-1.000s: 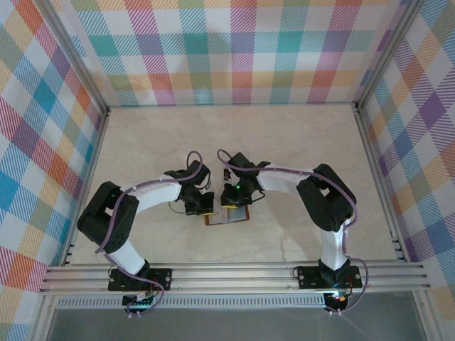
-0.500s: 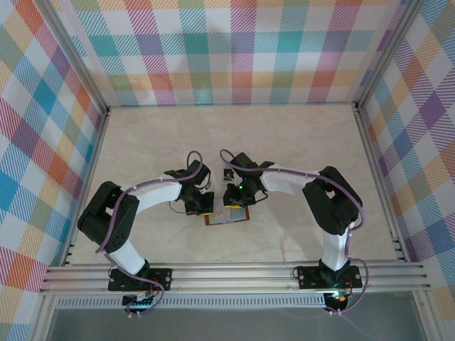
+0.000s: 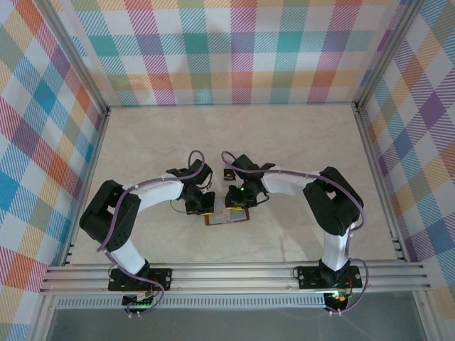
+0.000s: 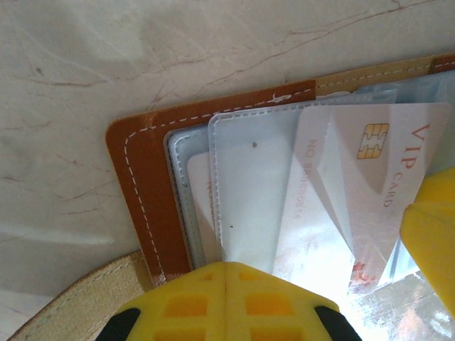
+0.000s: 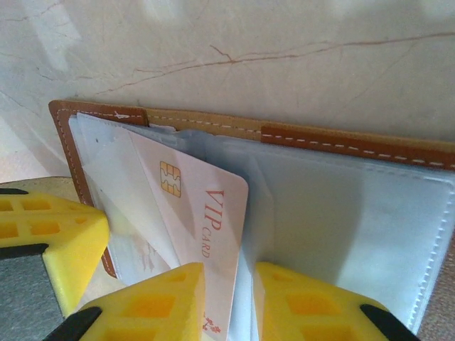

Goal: Take the credit cards out of the card holder

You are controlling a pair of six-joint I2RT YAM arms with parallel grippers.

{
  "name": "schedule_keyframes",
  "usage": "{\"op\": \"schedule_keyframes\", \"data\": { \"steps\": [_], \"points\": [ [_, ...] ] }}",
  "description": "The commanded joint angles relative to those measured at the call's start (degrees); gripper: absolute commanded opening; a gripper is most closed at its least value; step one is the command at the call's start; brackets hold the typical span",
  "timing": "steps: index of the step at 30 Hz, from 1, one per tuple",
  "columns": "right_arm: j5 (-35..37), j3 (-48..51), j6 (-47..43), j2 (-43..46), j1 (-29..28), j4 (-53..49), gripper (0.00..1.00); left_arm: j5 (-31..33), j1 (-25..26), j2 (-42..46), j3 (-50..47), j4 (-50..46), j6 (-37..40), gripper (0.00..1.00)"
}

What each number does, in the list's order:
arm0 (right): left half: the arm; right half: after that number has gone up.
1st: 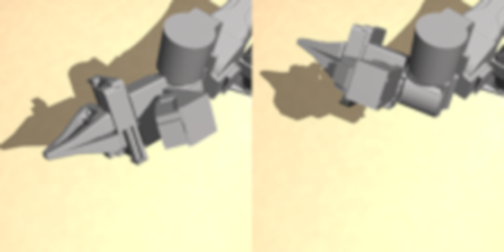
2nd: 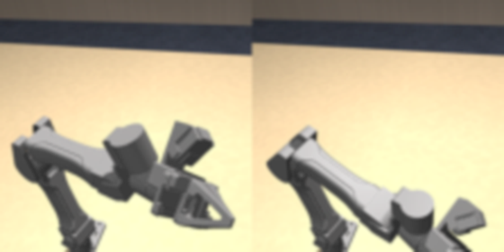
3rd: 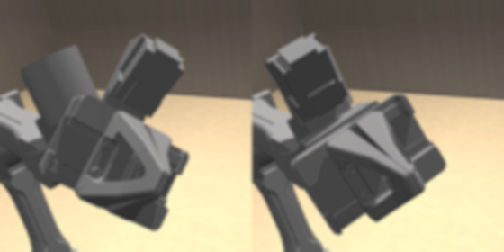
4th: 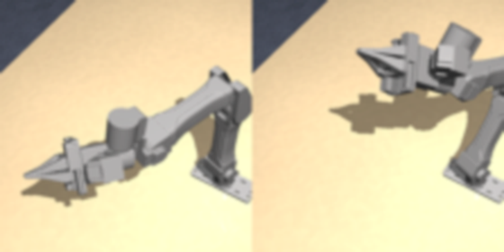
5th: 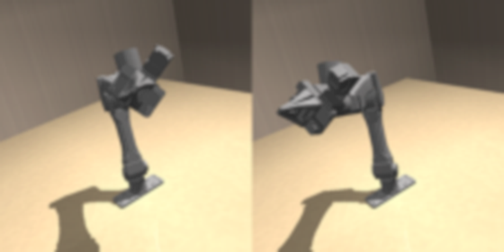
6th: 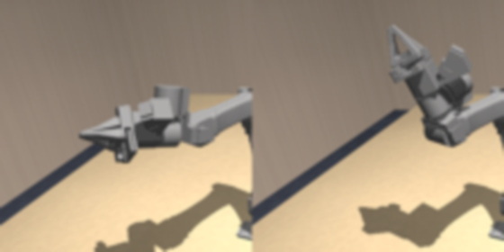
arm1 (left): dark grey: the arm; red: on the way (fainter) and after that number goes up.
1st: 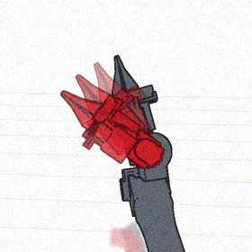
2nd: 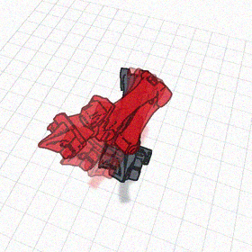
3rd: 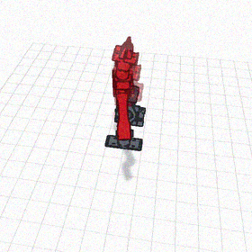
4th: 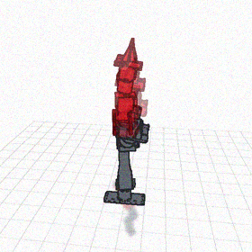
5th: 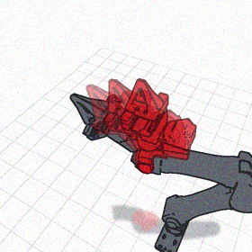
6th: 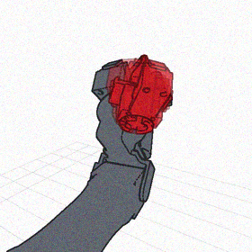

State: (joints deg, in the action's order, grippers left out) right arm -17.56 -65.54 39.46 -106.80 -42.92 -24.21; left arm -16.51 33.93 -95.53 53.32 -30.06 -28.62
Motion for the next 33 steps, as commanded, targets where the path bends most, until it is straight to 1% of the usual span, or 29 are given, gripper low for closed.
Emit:
{"op": "schedule_keyframes", "data": {
  "steps": [1,15,23,33],
  "points": [
    [-0.6,1.0,0.7,0.9,0.6,0.8,0.25,4.6,0.5,-2.6,-0.7,-4.0,1.3,0.03],
    [-8.0,4.8,3.4,-1.0,2.1,10.2,0.23,4.3,1.2,-3.9,-0.4,-4.1,1.3,0.03],
    [-9.4,5.7,4.3,-1.9,2.6,12.2,0.22,4.3,1.6,-4.1,0.0,-4.2,1.1,0.04],
    [-7.9,6.6,3.7,-0.5,3.8,10.9,0.13,4.1,1.8,-4.0,0.2,-4.0,0.9,0.04]
  ]
}}
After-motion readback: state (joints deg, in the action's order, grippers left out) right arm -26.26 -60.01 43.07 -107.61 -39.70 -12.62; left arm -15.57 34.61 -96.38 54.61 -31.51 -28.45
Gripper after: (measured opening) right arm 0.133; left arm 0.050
